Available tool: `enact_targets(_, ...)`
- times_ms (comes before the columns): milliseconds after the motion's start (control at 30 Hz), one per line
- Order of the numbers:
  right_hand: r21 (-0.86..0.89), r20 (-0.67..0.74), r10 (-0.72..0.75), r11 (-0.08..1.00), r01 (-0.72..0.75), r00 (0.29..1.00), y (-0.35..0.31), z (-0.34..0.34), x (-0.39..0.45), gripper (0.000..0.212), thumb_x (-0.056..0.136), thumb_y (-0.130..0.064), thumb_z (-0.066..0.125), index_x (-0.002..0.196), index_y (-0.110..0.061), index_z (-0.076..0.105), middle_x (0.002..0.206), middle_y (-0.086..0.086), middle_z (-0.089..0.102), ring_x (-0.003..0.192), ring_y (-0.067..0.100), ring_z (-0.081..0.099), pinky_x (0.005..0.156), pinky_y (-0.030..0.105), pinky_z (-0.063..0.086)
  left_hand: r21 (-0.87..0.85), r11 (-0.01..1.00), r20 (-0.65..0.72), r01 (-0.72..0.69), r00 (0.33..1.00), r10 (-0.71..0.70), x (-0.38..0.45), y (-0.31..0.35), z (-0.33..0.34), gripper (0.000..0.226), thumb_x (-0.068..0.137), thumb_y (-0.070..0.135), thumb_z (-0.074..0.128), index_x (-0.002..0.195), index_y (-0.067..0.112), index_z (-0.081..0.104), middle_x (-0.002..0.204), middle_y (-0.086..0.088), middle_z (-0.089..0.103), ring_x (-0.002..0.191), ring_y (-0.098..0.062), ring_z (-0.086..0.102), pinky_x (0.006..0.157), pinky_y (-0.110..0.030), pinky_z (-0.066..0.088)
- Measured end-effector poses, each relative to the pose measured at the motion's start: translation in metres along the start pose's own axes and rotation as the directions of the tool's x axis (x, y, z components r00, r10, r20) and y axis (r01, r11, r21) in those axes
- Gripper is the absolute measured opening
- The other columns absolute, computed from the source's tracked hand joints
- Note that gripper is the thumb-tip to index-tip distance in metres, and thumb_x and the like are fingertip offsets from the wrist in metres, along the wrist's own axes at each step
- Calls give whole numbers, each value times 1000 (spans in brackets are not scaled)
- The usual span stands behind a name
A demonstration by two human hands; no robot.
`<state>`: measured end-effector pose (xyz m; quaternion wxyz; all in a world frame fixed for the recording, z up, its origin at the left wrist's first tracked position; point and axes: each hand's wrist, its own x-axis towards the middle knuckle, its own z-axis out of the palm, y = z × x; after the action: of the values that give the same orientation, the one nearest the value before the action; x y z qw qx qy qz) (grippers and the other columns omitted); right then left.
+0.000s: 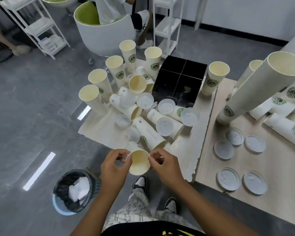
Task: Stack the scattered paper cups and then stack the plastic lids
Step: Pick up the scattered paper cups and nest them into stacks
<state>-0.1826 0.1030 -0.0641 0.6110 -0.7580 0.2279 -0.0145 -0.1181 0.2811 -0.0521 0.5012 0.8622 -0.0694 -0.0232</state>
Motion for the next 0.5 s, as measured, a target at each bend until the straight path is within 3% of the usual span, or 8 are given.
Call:
enact_targets(167, 16, -96, 27, 1000, -26, 995, -14, 2, 8, 16, 90, -11, 75, 82, -24, 70, 72, -2, 69, 63, 14, 66, 63, 33, 60, -123, 989, 73, 80, 995, -71, 23, 3, -6, 24, 88, 9, 79, 93, 31, 73, 94, 16, 70, 91, -6, 67, 77, -10, 49)
enact_targets(300, -10, -139, 62, 998, -64, 988, -21, 0, 8, 15, 89, -12, 76, 82, -24, 69, 73, 2, 68, 66, 29, 69, 67, 48, 62, -194, 971, 171, 139, 979, -106, 32, 7, -9, 25, 90, 9, 76, 100, 32, 73, 101, 14, 73, 97, -7, 68, 71, -21, 58)
enact_targets(400, -15, -174, 98, 995, -102, 980, -25, 1, 6, 15, 88, -12, 76, 81, -22, 68, 73, 6, 68, 63, 31, 71, 65, 49, 62, -231, 958, 234, 169, 966, -114, 33, 5, -10, 24, 91, 6, 75, 105, 25, 72, 105, 12, 74, 100, -8, 68, 68, -19, 57)
enact_targets(500, 4, -205, 133, 991, -135, 970, -31, 2, 6, 14, 90, -8, 75, 82, -17, 68, 72, 8, 68, 58, 28, 72, 58, 40, 63, -232, 950, 307, 210, 942, -134, 35, -6, -13, 29, 90, 6, 77, 111, 24, 71, 109, 11, 73, 103, -9, 68, 74, -30, 63)
